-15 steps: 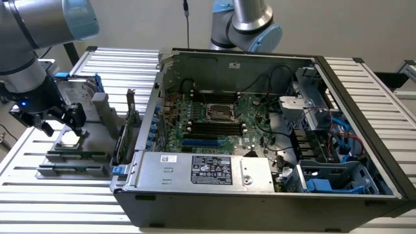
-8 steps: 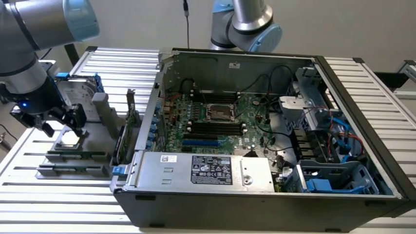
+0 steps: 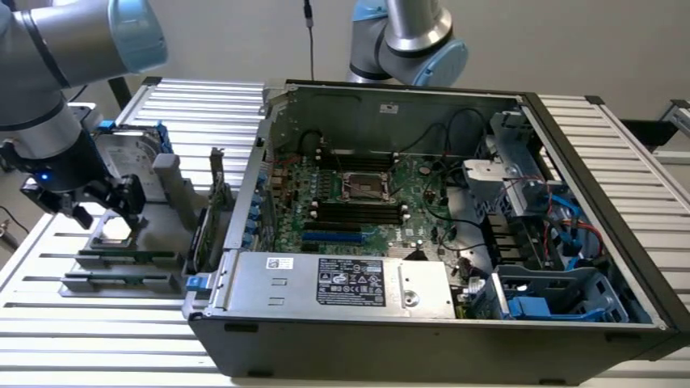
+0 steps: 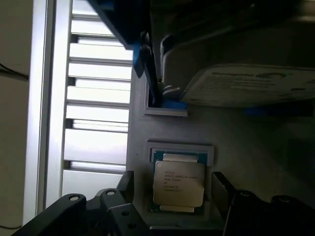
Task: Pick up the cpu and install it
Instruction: 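Pick up the cpu and move it towards the insertion slot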
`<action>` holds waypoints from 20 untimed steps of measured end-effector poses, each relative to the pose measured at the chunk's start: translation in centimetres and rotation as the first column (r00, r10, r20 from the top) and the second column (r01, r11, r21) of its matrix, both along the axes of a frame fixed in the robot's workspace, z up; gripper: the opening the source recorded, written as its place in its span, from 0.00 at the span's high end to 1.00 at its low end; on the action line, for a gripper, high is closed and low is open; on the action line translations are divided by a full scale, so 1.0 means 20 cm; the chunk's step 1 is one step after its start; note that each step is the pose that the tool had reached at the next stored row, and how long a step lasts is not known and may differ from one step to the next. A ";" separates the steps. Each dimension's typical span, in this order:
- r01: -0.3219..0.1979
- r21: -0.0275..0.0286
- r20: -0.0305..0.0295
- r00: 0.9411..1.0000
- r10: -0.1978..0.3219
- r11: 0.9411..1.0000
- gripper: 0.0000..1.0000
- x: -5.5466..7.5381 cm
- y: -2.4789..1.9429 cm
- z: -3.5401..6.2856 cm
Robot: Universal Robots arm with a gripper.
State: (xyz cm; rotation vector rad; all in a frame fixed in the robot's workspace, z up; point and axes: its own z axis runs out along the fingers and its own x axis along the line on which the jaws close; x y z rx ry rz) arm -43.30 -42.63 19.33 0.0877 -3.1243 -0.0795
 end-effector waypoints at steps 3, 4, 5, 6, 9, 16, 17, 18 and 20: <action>0.009 0.000 0.000 1.000 -0.009 1.000 0.27 0.00 0.000 -0.004; 0.012 0.000 0.000 1.000 -0.012 1.000 0.27 0.00 0.000 -0.005; 0.015 0.000 0.000 1.000 -0.015 1.000 0.27 0.00 0.000 -0.007; 0.017 0.000 0.000 1.000 -0.017 1.000 0.27 0.00 0.000 -0.008; 0.021 0.000 0.000 1.000 -0.021 1.000 0.27 0.01 0.000 -0.012; 0.022 0.000 0.000 1.000 -0.022 1.000 0.27 0.01 0.000 -0.026; 0.022 -0.001 0.000 1.000 -0.022 1.000 0.27 0.01 0.000 -0.028; 0.022 -0.001 0.000 1.000 -0.022 1.000 0.27 0.01 0.000 -0.030; 0.023 -0.001 0.000 1.000 -0.023 1.000 0.27 0.01 0.000 -0.033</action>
